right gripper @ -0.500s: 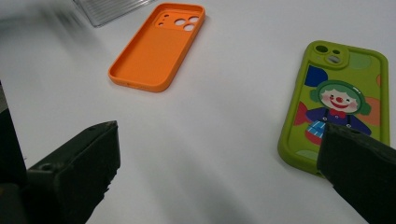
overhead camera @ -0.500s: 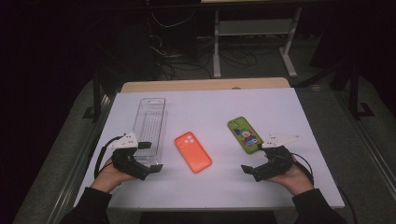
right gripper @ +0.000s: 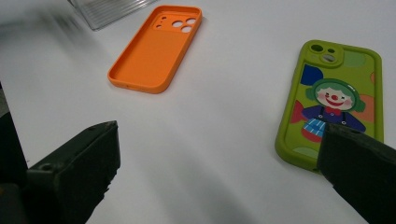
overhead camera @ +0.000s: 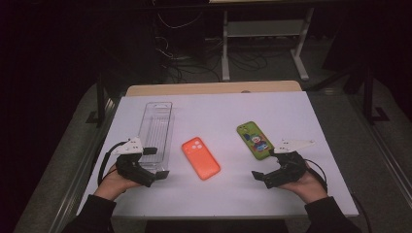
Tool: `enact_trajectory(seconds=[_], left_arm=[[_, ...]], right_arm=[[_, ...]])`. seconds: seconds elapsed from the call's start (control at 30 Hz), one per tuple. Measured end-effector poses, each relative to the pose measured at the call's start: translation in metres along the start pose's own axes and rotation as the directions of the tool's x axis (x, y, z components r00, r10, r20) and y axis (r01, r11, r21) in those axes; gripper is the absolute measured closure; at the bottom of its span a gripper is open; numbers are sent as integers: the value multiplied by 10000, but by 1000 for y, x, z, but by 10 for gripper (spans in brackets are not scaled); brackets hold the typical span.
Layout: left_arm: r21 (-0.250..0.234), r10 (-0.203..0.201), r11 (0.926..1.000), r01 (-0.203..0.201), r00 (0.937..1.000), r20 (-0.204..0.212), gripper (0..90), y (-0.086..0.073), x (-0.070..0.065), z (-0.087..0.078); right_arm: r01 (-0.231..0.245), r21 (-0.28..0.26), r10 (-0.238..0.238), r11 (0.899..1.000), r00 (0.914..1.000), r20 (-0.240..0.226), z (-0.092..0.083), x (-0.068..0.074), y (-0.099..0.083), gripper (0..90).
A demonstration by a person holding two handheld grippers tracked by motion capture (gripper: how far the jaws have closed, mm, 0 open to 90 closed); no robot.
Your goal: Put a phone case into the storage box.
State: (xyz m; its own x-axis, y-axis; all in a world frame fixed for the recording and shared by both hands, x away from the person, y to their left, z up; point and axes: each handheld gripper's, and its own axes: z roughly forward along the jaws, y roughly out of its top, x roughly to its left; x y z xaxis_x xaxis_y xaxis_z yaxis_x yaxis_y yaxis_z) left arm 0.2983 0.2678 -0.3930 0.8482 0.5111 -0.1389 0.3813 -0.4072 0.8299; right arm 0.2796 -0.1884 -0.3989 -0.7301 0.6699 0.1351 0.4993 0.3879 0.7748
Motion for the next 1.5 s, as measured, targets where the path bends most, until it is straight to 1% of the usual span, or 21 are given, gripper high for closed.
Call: enact_trajectory(seconds=[0.1,0.13,0.2,0.27,0.4,0.43,0.53,0.67,0.7,0.77,0.8,0.87,1.03,1.07,1.1,1.13,1.2,1.27,1.37,1.4,1.5], left_arm=[[-9,-45,10000,45,10000,5,0,0,0,0],[12,-22,10000,22,10000,-4,0,0,0,0],[1,21,10000,-21,10000,-11,0,0,0,0],[126,138,9998,-137,9999,-37,0,0,1,-1],[82,29,10000,-29,10000,15,0,1,1,-2],[78,-63,9999,63,10000,37,0,0,1,-1],[115,-26,9999,26,10000,40,0,0,1,-1],[51,-88,9999,88,9999,62,0,1,2,0],[78,-62,10000,61,10000,64,0,0,2,0],[59,-84,9999,84,9999,60,0,0,2,0],[23,-108,9999,108,9999,64,0,0,2,0],[10,-105,9999,105,9999,59,0,1,2,0],[-28,-145,9999,145,9998,106,0,1,1,1],[-13,-147,9999,147,9998,103,0,1,1,1],[62,-48,10000,47,9999,122,0,2,2,1],[45,-53,10000,53,9999,121,0,2,2,1],[33,-66,10000,65,9999,139,0,2,2,2],[57,-63,10000,62,9999,135,0,2,2,2],[94,-19,10000,18,9999,133,0,2,2,2],[61,-56,10000,55,9999,130,0,2,2,2],[41,-71,10000,70,9999,130,0,2,2,2]], right_arm=[[3,40,-3,10000,10000,32,1,0,0,0],[83,73,-83,9999,10000,36,1,0,1,0],[61,79,-62,10000,10000,69,1,0,1,0],[45,47,-46,10000,9999,114,1,-1,2,0],[20,181,-23,9998,9999,168,2,-1,3,0],[36,197,-39,9998,9998,174,2,-1,3,0],[-15,237,10,9997,9998,190,3,-2,5,0],[-154,376,145,9992,9996,250,3,-2,6,0],[-59,363,49,9993,9996,267,4,-2,7,0],[-93,378,82,9992,9995,292,4,-3,8,0],[-59,391,46,9992,9995,317,5,-4,9,0],[-208,454,191,9988,9991,373,5,-4,11,0],[-198,601,164,9980,9982,570,7,-7,17,0],[-298,623,259,9976,9977,626,7,-7,18,0],[-230,595,190,9980,9976,670,7,-8,19,0],[-312,593,271,9978,9972,693,7,-8,20,0],[-291,546,252,9981,9972,705,7,-10,22,0],[-377,548,336,9978,9967,741,7,-11,24,0],[-316,520,274,9981,9966,781,8,-13,27,0],[-397,541,353,9977,9962,796,8,-13,28,0],[-326,468,285,9984,9961,840,8,-15,32,0]])
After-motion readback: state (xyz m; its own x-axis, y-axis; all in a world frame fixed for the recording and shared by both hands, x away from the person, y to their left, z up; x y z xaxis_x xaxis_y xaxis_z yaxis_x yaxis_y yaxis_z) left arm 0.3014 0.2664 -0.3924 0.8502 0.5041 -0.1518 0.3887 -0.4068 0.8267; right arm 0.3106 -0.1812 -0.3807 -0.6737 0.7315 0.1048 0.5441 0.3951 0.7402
